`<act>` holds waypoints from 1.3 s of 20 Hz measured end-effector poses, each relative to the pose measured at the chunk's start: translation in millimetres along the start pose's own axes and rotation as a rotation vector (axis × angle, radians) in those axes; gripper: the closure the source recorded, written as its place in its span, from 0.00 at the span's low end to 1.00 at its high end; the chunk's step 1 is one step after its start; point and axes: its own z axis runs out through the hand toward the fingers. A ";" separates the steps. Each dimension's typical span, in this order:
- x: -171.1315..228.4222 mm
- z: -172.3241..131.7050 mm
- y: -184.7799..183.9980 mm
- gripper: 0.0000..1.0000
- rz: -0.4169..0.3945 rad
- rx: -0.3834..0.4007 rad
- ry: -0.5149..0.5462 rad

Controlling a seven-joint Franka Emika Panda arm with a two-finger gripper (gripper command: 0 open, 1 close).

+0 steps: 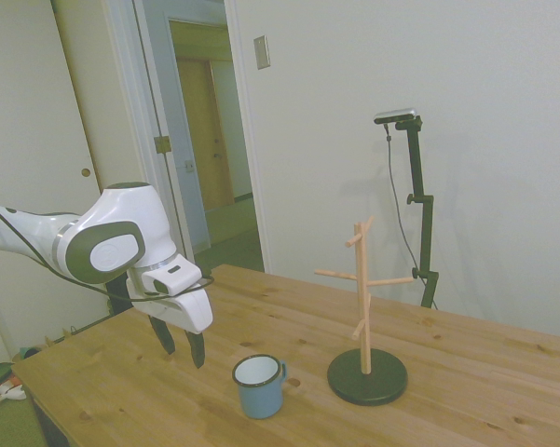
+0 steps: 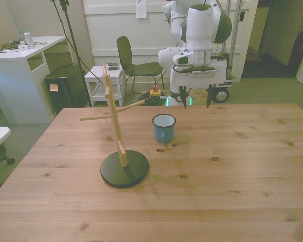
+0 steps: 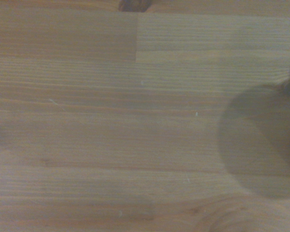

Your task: Hang the mug

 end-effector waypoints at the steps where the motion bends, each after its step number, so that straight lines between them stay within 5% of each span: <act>1: 0.0 0.6 -0.1 0.00 0.000 0.000 -0.001; 13: 56.0 -28.2 40.6 0.00 0.146 0.036 0.013; 26: 104.3 -29.5 62.5 0.00 0.211 0.034 0.013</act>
